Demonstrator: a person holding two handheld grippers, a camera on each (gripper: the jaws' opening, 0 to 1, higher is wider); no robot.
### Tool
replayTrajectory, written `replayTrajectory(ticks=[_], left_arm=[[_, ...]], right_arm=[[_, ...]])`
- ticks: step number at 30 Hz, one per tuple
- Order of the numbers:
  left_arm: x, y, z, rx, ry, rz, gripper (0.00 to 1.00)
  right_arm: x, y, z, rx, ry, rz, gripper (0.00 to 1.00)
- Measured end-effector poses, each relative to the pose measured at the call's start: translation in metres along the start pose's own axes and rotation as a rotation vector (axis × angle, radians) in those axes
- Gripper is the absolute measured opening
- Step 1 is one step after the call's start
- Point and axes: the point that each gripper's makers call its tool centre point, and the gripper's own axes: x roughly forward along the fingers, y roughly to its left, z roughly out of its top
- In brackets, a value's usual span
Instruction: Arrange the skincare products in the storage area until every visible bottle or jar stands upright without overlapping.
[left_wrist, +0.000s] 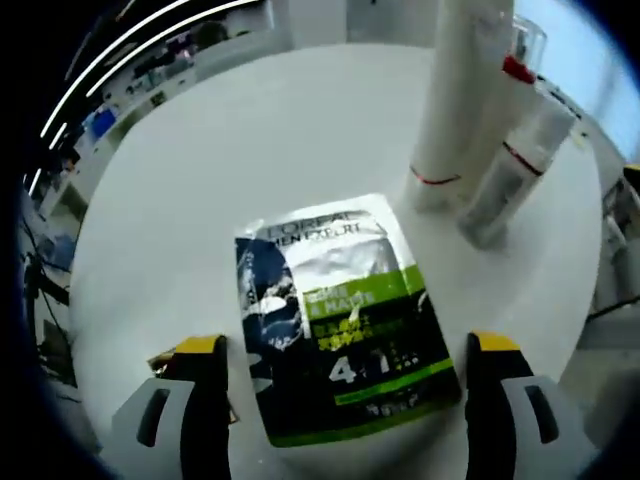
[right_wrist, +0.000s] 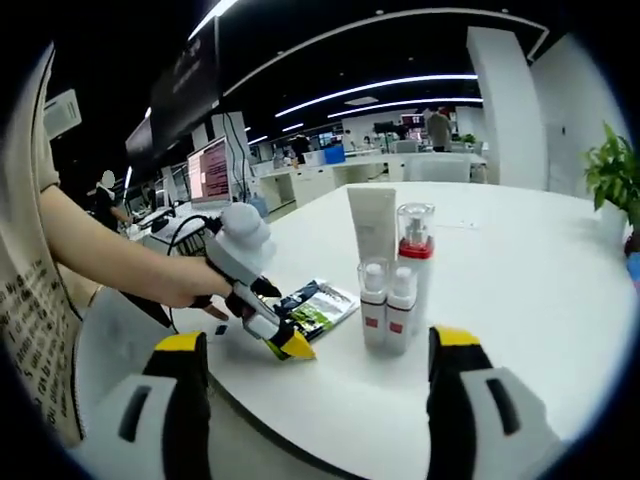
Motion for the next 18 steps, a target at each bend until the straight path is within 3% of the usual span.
replayTrajectory(ticks=[5, 10, 16, 18], left_arm=[[-0.002, 0.000, 0.003, 0.005, -0.008, -0.002, 0.94], [-0.010, -0.002, 0.006, 0.029, -0.019, -0.013, 0.76], [-0.009, -0.001, 0.007, 0.000, -0.023, -0.003, 0.73], [-0.012, -0.001, 0.010, -0.014, -0.040, 0.001, 0.68]], right_arm=[[0.000, -0.002, -0.001, 0.007, 0.004, -0.004, 0.91], [0.000, -0.003, -0.002, 0.024, 0.006, -0.004, 0.90], [-0.002, -0.006, 0.001, 0.061, -0.016, -0.016, 0.90], [-0.001, -0.004, 0.002, 0.055, -0.013, -0.015, 0.90]])
